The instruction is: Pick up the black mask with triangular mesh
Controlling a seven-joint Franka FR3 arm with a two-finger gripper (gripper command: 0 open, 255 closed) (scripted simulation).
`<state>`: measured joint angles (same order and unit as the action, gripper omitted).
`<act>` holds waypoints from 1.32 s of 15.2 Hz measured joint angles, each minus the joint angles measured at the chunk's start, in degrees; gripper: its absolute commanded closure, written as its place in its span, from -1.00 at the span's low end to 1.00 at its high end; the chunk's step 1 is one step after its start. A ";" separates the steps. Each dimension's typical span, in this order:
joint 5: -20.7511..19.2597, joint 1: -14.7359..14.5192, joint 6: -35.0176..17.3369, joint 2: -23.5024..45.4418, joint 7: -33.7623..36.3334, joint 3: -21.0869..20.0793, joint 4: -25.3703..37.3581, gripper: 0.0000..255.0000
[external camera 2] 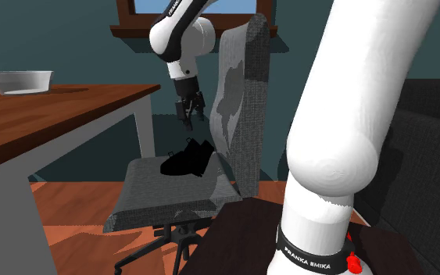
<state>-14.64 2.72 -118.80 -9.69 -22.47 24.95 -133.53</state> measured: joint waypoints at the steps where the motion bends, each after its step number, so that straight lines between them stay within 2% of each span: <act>1: 0.96 0.01 -1.39 2.71 -1.59 0.72 1.46 -1.00; 5: 5.13 0.38 -5.82 10.14 -8.11 1.77 6.51 -1.00; 11: 12.17 4.03 -10.07 24.65 -16.56 2.34 15.12 -1.00; 18: 14.33 5.12 -14.25 29.11 -17.79 1.45 15.00 -1.00; 19: 14.45 5.20 -14.49 29.36 -17.88 1.40 14.99 1.00; 20: 14.52 5.25 -14.64 29.48 -17.94 1.38 14.97 1.00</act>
<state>-0.12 7.98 -133.44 19.78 -40.42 26.33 -118.56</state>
